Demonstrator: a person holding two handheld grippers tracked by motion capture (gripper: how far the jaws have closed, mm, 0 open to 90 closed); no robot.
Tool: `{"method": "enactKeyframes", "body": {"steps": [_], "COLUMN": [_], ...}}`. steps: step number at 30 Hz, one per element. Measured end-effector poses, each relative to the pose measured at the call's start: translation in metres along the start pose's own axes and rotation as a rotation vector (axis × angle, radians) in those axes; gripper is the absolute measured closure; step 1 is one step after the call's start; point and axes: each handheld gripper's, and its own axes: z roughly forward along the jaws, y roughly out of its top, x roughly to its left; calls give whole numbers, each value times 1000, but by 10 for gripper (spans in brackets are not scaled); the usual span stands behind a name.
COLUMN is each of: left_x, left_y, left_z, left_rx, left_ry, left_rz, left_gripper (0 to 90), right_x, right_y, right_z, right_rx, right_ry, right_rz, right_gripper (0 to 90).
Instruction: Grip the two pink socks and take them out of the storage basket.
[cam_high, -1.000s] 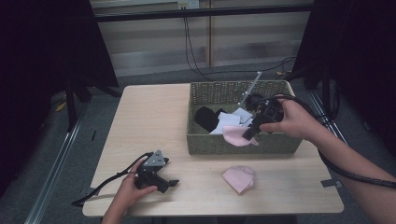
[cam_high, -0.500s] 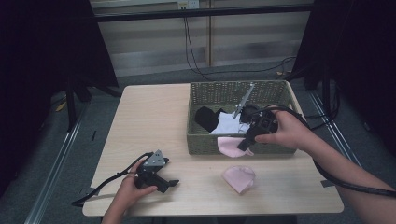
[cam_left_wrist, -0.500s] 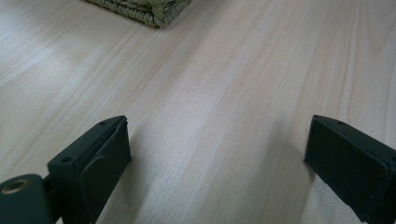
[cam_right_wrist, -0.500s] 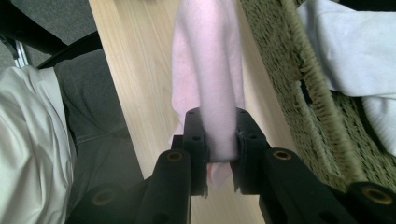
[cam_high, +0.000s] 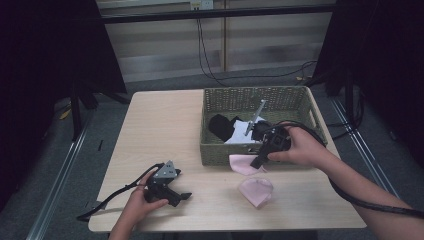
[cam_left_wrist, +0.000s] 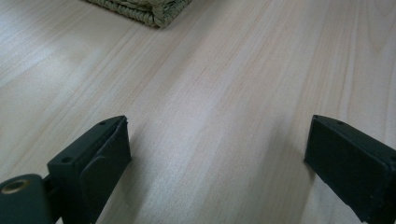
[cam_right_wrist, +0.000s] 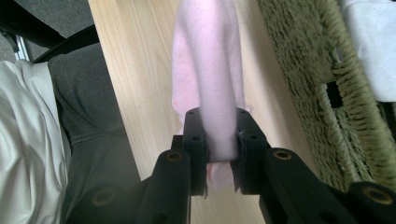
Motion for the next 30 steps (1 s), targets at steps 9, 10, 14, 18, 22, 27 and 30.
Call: {"method": "enactKeyframes", "body": {"steps": [9, 10, 14, 18, 22, 27, 30], "left_x": [0, 0, 0, 0, 0, 0, 0], "left_y": [0, 0, 0, 0, 0, 0, 0], "left_z": [0, 0, 0, 0, 0, 0, 0], "left_rx": [-2, -2, -1, -1, -1, 1, -1], "left_ry": [-2, -2, -2, -2, -2, 0, -2], "left_rz": [-1, 0, 0, 0, 0, 0, -1], "left_gripper": [63, 63, 63, 62, 63, 63, 62], "right_x": [-3, -3, -5, -5, -5, -6, -7], "right_y": [-1, -2, -2, -2, -4, -14, -21], "right_z": [12, 14, 19, 21, 20, 17, 16], "right_rx": [1, 4, 3, -28, -46, -63, -70], "right_ry": [15, 14, 13, 13, 25, 20, 8], "right_rz": [-6, -1, -8, 2, 8, 27, 41], "right_gripper": [774, 774, 762, 634, 566, 481, 453]}}
